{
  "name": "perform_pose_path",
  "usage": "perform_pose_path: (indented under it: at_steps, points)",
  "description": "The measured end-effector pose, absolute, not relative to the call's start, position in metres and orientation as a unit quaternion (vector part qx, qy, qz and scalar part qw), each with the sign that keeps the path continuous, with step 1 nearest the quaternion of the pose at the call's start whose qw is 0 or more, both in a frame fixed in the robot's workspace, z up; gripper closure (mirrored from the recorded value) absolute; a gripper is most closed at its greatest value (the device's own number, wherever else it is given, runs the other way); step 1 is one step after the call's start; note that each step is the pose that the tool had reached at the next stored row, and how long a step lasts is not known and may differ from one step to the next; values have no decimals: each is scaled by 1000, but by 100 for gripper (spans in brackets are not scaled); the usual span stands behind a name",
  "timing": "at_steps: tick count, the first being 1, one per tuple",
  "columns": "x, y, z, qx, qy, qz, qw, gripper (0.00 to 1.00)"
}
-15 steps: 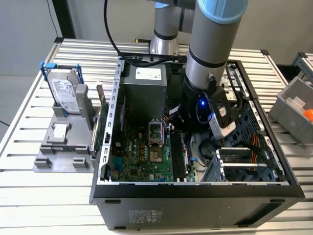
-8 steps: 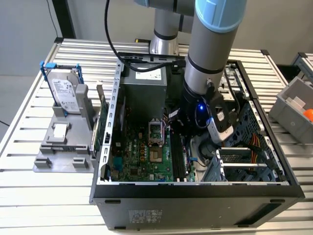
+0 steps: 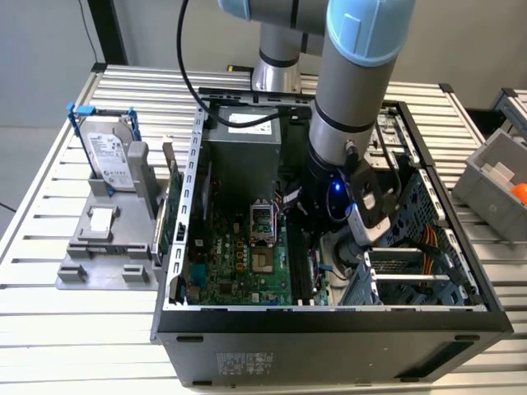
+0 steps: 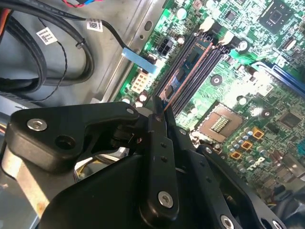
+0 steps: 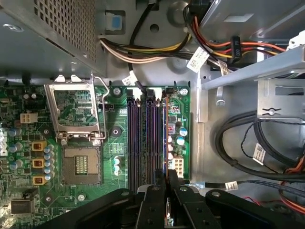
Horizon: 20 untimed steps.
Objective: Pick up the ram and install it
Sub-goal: 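Insert the ram into the slot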
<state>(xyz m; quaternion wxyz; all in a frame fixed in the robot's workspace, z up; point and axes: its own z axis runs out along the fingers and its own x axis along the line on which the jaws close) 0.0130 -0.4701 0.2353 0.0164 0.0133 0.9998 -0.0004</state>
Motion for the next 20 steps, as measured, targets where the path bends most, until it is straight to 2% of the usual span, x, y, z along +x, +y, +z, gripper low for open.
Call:
perform_pose_path:
  at_steps: [20]
  points:
    - [13,-472,224,4,1000,0,16,100]
